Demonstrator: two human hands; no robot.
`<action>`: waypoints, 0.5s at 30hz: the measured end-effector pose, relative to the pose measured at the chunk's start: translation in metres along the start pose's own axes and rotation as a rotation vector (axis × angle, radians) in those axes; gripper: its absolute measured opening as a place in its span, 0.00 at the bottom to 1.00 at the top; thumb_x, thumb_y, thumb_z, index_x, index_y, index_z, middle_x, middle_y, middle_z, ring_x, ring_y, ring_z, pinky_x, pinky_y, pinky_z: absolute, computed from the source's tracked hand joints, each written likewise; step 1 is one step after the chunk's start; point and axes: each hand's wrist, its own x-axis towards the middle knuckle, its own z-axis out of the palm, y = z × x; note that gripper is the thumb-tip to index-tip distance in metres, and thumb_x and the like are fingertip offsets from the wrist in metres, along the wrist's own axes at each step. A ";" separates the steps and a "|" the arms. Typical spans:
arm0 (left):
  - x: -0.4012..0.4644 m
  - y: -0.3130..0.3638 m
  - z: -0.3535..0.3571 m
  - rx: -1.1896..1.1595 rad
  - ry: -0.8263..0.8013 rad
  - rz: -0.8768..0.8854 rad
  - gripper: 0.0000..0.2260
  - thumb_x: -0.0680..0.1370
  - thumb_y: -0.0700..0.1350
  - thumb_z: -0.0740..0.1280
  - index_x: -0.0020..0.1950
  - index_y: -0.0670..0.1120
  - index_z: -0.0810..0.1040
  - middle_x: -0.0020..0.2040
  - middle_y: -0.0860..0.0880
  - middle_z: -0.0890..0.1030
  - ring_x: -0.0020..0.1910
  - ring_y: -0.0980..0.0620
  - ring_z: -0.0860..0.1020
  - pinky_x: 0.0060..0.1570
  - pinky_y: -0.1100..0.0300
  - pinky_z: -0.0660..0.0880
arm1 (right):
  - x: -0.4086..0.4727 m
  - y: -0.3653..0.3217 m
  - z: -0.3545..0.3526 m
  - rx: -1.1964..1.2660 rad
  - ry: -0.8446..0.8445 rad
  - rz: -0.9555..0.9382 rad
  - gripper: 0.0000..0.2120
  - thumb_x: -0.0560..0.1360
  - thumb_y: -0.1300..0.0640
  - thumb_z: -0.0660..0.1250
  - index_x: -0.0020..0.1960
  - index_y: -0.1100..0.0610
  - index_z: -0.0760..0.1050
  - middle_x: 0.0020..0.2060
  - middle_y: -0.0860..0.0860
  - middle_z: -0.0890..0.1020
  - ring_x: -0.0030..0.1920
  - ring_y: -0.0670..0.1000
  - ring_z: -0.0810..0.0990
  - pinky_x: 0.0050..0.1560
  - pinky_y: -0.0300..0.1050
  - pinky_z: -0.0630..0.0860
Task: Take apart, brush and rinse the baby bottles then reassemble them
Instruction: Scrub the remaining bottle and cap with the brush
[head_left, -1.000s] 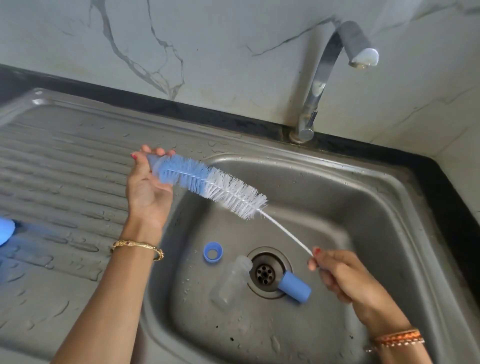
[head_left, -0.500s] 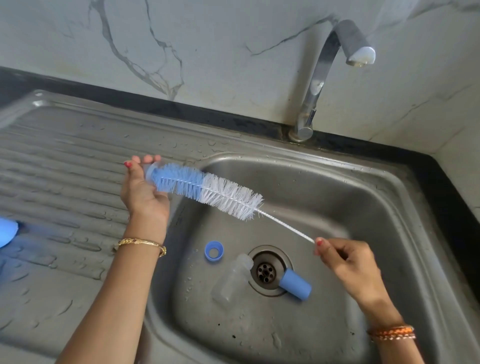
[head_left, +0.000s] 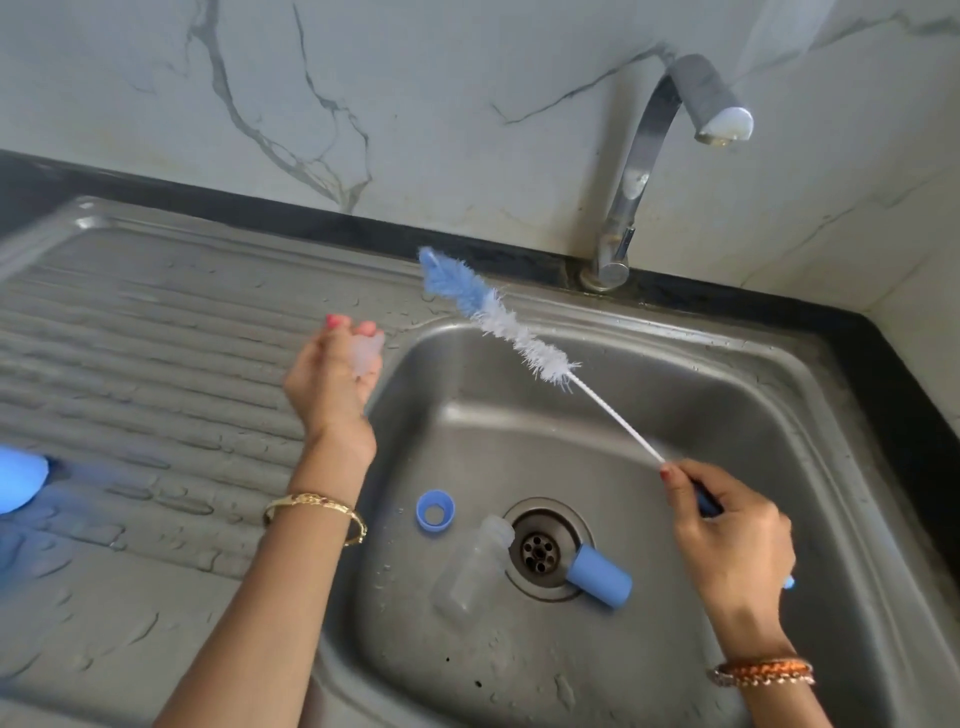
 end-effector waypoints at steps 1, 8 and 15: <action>-0.003 -0.001 0.002 0.138 -0.068 -0.011 0.08 0.78 0.43 0.65 0.39 0.49 0.74 0.26 0.56 0.80 0.30 0.60 0.78 0.32 0.69 0.74 | 0.000 -0.001 0.001 -0.021 -0.036 0.013 0.05 0.73 0.56 0.70 0.42 0.58 0.83 0.30 0.56 0.81 0.36 0.61 0.80 0.35 0.43 0.64; -0.008 -0.032 -0.017 1.626 -0.729 0.020 0.11 0.75 0.48 0.69 0.39 0.40 0.80 0.38 0.42 0.84 0.40 0.47 0.82 0.47 0.57 0.77 | -0.001 -0.001 0.005 -0.026 -0.160 0.116 0.07 0.74 0.52 0.67 0.44 0.54 0.82 0.32 0.51 0.79 0.39 0.56 0.78 0.36 0.42 0.65; -0.029 -0.059 -0.017 2.214 -0.877 -0.059 0.14 0.72 0.49 0.72 0.55 0.46 0.80 0.55 0.47 0.80 0.56 0.47 0.78 0.52 0.59 0.73 | 0.003 -0.001 0.006 -0.032 -0.217 0.145 0.08 0.74 0.51 0.66 0.43 0.53 0.81 0.37 0.52 0.82 0.43 0.57 0.79 0.38 0.44 0.70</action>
